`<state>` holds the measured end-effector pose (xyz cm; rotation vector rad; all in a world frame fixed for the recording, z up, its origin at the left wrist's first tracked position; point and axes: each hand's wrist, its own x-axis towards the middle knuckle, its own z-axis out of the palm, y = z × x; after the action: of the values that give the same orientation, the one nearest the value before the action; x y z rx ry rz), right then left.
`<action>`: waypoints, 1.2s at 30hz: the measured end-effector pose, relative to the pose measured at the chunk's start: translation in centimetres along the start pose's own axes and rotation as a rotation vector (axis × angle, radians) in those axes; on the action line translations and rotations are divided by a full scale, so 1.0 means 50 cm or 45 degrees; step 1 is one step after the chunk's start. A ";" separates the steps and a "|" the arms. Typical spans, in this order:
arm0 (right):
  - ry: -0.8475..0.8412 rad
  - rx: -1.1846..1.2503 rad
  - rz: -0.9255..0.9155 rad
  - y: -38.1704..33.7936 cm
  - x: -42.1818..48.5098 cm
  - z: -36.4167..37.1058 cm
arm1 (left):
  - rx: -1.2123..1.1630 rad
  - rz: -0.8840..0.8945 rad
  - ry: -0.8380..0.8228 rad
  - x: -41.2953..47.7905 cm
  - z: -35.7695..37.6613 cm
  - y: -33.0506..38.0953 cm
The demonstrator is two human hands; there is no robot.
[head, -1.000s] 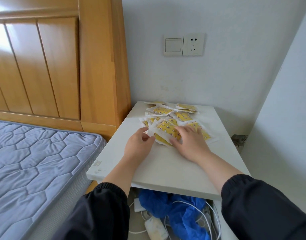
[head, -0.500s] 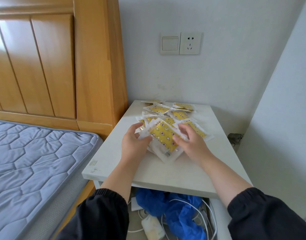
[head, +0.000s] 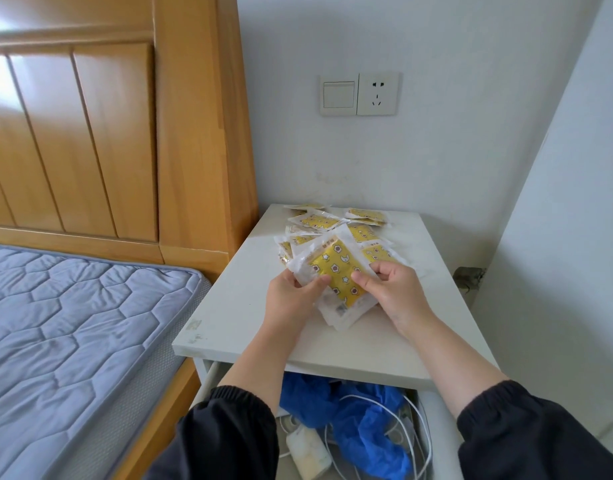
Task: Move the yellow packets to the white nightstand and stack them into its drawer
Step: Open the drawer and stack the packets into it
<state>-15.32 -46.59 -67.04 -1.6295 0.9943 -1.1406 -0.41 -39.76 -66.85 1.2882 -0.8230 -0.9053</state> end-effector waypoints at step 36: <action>-0.176 -1.252 -0.123 0.023 0.041 0.011 | -0.924 -0.295 0.040 0.039 -0.056 -0.006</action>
<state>-14.38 -48.71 -67.75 -2.4904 1.5187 -0.5713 2.93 -40.33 -67.46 0.7564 -0.2632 -1.2197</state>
